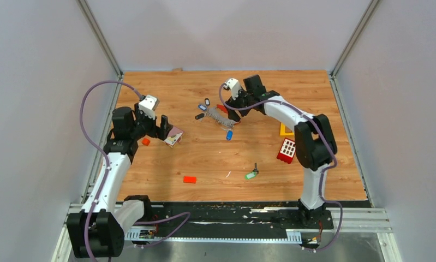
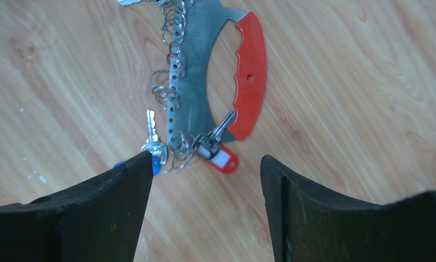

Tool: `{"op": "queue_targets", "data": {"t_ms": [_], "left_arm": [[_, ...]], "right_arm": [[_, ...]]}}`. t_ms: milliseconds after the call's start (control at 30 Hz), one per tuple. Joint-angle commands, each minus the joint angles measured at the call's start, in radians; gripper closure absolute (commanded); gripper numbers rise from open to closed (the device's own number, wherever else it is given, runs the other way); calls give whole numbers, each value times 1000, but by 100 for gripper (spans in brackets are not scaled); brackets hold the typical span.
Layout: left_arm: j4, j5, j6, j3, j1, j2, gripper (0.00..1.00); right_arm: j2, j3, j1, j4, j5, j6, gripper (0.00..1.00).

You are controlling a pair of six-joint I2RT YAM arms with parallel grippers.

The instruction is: Put the keys on the keyring

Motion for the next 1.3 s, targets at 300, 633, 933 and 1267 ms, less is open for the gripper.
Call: {"op": "queue_targets", "data": {"t_ms": [300,633,933,1267], "left_arm": [[-6,52,43,31,-7,41,8],[-15,62,62,33,-8,51,9],[-19,66,70,34,-11,58,9],[-22,71,75,33,-11,54,9]], "right_arm": [[319,352,83,-206,-69,-175,49],[366,374,96,-244,-89,-290,58],[375,363,104,-238,-87,-325,71],[366,384,110,-270,-125,-363,94]]}}
